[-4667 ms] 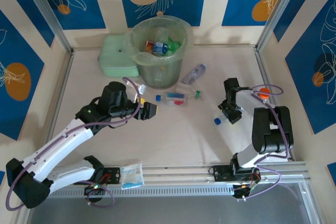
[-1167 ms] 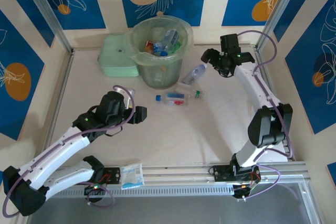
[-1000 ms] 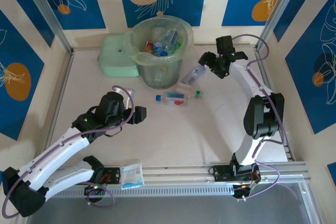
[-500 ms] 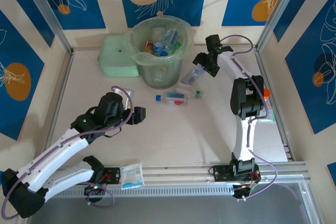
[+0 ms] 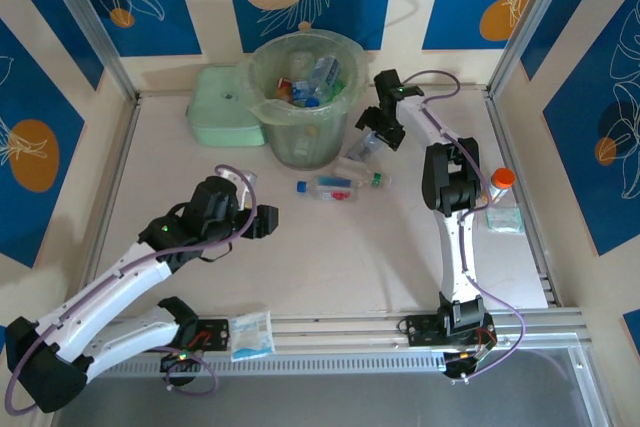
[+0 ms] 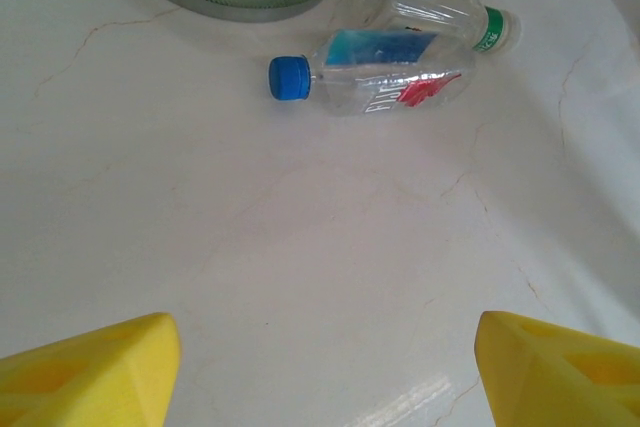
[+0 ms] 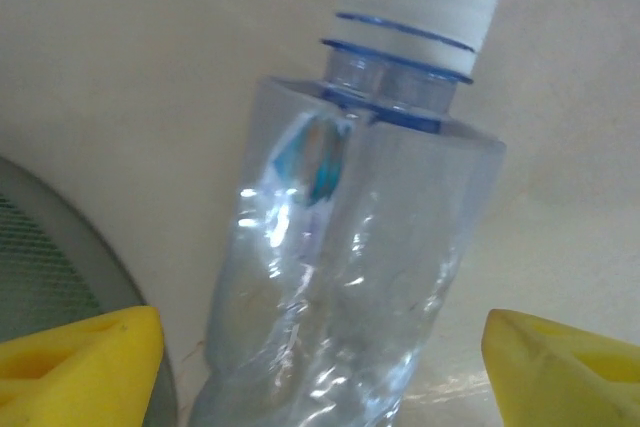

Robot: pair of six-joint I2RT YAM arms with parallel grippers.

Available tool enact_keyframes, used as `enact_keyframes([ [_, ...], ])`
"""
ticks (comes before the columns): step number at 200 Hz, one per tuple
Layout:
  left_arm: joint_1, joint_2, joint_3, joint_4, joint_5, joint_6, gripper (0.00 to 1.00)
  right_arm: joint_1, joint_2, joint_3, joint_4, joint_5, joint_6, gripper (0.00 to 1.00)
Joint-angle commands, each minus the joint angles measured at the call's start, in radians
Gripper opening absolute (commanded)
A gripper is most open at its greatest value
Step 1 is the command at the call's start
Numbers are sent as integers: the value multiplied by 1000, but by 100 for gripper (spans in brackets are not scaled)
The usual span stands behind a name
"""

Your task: Put the plastic bottles in the bin

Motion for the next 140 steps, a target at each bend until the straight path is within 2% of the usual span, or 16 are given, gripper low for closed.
enact_keyframes([
  [1,-7,2,2,6,4,2,78,2,42,46,-65,12,14,83],
  [32,-8,10,8,8,-1,9,78,10,53,38,-69,14,10,82],
  [68,-7,22,10,15,1,9,77,24,36,2,-75,27,-4,74],
  [106,-7,26,8,27,-1,12,77,42,-76,-196,3,32,4,65],
  [140,-8,40,4,48,7,13,77,50,-191,-393,88,8,16,62],
])
